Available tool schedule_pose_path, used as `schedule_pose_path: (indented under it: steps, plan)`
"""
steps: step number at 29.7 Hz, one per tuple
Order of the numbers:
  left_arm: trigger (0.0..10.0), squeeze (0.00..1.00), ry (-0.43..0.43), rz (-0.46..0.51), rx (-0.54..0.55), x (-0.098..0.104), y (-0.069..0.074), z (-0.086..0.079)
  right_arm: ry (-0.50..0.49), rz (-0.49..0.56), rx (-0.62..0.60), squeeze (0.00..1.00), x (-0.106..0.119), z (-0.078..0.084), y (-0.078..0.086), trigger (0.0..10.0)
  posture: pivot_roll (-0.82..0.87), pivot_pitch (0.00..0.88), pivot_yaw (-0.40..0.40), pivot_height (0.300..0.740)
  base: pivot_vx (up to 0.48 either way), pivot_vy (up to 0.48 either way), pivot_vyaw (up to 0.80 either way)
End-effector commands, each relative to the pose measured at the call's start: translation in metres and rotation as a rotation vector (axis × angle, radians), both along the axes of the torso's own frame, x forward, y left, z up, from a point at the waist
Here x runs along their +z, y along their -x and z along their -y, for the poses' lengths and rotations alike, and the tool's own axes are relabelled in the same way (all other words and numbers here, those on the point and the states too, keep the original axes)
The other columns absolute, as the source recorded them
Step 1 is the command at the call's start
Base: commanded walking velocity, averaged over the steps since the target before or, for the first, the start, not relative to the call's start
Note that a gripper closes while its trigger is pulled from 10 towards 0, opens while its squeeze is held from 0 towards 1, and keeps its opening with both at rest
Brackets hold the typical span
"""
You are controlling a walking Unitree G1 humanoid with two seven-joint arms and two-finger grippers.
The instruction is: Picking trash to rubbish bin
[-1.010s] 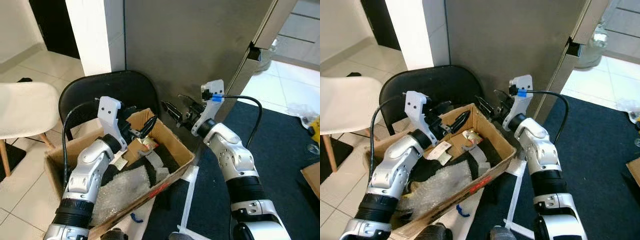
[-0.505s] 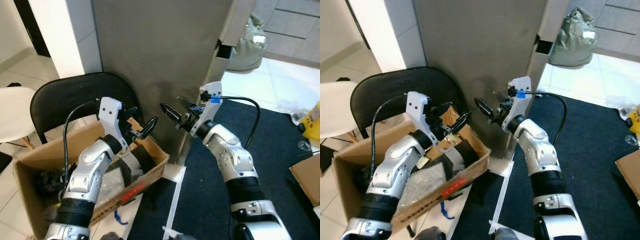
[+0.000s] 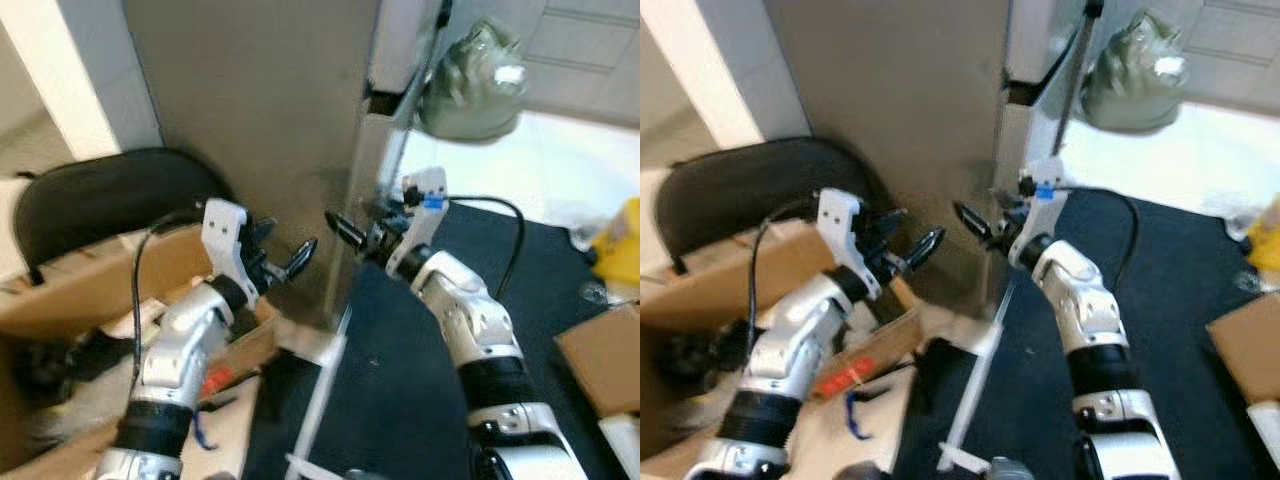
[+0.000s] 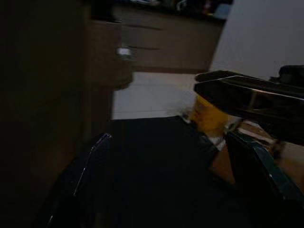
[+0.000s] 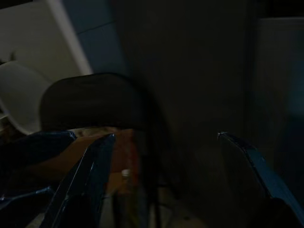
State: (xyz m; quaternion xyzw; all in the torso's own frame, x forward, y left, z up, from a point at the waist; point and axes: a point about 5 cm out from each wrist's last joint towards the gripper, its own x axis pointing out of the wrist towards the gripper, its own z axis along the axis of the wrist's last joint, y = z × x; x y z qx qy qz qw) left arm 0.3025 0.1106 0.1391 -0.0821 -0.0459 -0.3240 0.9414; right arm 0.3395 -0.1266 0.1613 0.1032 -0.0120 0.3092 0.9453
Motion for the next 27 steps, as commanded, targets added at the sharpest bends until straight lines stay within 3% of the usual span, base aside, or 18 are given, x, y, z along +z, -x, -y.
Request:
schedule_pose_path:
  steps: [1,20,27]
  plan:
    - [10.0,0.00,-0.001,-0.017,0.005,-0.0026,0.0007,-0.0012,0.003,-0.009,0.014,0.00,-0.0015,-0.0045,0.0010,10.0,-0.03,0.000,-0.044,0.740,0.000,0.000,0.00]
    - [10.0,0.00,-0.003,-0.002,0.003,-0.0010,0.0007,-0.0010,0.003,-0.013,0.014,0.00,-0.0017,-0.0043,0.0002,10.0,-0.03,0.000,-0.043,0.740,0.000,0.000,0.00]
    - [10.0,0.00,-0.016,0.000,-0.013,-0.0016,0.0018,0.0004,0.003,-0.014,0.014,0.00,-0.0017,-0.0043,0.0001,10.0,-0.03,0.000,-0.043,0.740,0.000,-0.399,0.00]
